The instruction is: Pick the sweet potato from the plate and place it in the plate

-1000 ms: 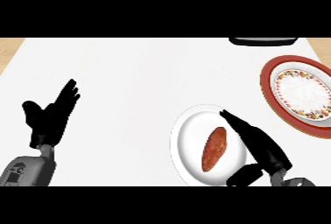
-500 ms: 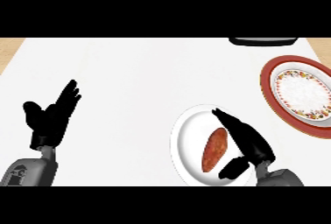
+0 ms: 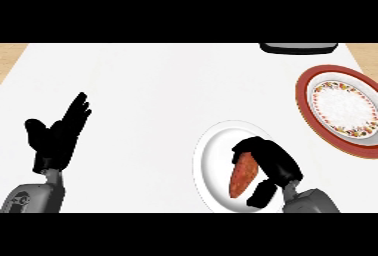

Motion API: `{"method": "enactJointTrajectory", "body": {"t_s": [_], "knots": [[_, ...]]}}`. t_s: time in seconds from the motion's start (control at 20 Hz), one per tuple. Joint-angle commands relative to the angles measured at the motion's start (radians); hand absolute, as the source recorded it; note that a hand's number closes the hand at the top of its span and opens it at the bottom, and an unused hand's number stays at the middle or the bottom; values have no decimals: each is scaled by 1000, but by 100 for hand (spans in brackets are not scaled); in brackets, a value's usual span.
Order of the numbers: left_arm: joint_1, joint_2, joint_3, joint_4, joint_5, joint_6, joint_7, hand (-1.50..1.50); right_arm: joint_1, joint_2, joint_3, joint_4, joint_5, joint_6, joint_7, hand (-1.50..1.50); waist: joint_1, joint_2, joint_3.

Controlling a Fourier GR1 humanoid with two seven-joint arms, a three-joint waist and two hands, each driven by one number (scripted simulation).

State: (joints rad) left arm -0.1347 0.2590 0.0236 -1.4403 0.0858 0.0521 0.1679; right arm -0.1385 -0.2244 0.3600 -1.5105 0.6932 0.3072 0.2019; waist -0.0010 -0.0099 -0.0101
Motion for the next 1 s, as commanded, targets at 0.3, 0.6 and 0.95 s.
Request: {"method": "enactJointTrajectory", "body": {"t_s": [0.3, 0.6, 0.95], "knots": [[-16, 0, 35, -32, 5, -27, 69, 0, 65, 54, 23, -13, 54, -52, -76, 150, 1, 9, 10], [-16, -24, 30, 11, -24, -28, -8, 0, 61, -60, 57, -134, 104, 15, -188, 150, -1, 9, 10], [-11, -14, 53, 13, -3, -27, 23, 0, 42, -91, -114, -391, 140, -195, -170, 150, -27, 1, 10]]}}
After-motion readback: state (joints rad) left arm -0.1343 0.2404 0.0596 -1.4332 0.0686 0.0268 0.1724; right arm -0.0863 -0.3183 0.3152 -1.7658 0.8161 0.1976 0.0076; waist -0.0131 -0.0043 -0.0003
